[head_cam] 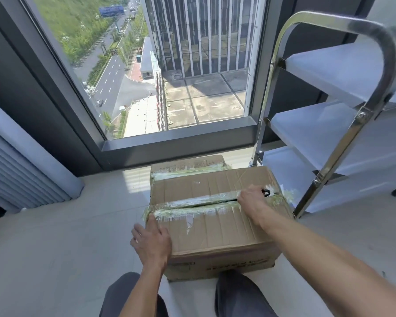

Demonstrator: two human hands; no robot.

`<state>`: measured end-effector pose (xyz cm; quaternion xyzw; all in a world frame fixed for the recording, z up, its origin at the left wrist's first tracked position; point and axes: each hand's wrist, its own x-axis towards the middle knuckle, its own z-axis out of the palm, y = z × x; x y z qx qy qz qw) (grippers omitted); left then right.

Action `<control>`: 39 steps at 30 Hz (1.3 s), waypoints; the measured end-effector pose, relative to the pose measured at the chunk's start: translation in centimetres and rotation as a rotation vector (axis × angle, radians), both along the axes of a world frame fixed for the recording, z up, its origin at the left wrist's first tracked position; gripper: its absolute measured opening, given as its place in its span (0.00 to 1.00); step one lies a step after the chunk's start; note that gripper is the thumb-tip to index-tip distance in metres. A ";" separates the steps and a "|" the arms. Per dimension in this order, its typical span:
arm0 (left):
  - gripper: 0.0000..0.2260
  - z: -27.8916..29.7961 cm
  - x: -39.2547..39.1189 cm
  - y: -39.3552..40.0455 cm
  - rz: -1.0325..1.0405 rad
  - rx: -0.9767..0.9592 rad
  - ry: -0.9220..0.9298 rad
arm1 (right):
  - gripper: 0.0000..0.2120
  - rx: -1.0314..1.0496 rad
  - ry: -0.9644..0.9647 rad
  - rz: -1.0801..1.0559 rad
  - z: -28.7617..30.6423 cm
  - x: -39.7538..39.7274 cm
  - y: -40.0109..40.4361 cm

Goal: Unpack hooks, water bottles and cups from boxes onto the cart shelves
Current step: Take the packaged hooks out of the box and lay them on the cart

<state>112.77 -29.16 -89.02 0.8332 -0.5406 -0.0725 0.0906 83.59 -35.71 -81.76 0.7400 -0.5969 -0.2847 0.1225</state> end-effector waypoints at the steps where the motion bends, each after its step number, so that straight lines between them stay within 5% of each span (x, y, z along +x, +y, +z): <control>1: 0.22 0.3 0.0 -0.4 -0.066 0.013 -0.115 | 0.14 -0.009 -0.005 -0.039 0.1 0.4 0.0; 4: 0.21 1.5 -0.9 -2.3 -0.347 -0.007 -0.260 | 0.15 -0.040 -0.061 -0.074 1.1 0.3 -0.5; 7: 0.16 2.9 -5.0 -4.2 -0.529 -0.006 -0.142 | 0.15 -0.044 -0.117 -0.051 2.1 -0.5 -0.5; 13: 0.20 4.2 -11.7 -5.5 -0.504 0.153 0.040 | 0.13 -0.005 -0.226 0.013 0.8 -2.5 0.5; 22: 0.19 4.6 -10.0 -7.0 -0.663 0.222 -0.036 | 0.17 0.060 -0.534 -0.522 -1.0 -0.2 1.0; 33: 0.20 4.1 -9.0 -6.4 -0.603 0.050 -0.115 | 0.15 0.145 -0.146 -0.140 2.0 -1.4 -0.4; 39: 0.21 4.3 -9.3 -6.5 -0.613 -0.034 -0.124 | 0.16 0.104 0.118 -0.260 3.9 -8.0 1.0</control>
